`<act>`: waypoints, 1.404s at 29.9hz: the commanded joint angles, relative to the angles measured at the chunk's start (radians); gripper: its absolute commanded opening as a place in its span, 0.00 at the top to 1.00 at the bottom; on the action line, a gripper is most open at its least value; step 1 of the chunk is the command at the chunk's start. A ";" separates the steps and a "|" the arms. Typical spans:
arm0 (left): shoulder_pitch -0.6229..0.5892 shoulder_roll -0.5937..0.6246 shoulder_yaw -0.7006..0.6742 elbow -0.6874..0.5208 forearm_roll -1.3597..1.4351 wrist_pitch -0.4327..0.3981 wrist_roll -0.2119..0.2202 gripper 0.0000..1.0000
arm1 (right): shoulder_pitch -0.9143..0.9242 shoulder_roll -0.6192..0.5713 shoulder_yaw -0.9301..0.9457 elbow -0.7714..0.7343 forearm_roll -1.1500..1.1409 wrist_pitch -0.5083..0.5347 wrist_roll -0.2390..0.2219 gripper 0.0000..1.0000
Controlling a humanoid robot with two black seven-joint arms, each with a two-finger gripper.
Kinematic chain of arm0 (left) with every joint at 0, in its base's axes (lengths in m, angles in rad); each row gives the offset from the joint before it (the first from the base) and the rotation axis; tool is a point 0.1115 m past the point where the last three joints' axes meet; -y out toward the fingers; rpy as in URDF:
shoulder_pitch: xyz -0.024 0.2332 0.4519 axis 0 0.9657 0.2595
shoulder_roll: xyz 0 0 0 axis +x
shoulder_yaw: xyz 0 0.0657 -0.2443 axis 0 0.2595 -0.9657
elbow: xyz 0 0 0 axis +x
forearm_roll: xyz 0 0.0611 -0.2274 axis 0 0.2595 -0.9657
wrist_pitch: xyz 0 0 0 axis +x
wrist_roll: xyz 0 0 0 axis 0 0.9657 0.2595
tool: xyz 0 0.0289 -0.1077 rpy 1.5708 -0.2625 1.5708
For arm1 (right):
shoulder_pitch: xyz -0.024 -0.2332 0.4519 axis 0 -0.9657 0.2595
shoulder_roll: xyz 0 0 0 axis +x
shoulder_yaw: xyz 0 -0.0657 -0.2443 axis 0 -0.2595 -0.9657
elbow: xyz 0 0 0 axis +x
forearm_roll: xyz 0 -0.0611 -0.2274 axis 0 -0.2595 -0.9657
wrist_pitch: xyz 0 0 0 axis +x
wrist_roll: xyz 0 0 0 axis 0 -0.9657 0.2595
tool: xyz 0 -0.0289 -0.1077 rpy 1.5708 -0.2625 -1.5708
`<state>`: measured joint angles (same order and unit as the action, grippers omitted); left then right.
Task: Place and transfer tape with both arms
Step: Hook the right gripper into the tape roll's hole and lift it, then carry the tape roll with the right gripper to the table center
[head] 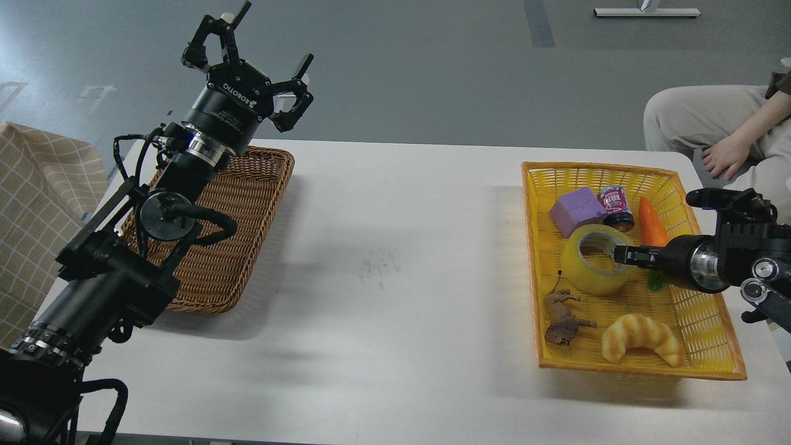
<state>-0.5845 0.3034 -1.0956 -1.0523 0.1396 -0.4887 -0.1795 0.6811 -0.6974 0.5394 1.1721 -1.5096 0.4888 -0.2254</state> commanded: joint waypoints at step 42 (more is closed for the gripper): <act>-0.002 -0.004 -0.001 0.000 0.000 0.000 0.000 0.02 | 0.155 -0.064 0.073 0.290 0.013 0.000 -0.002 1.00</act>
<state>-0.5852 0.3006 -1.0969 -1.0523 0.1396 -0.4887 -0.1795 0.8144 -0.8178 0.6196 1.4700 -1.4928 0.4887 -0.2256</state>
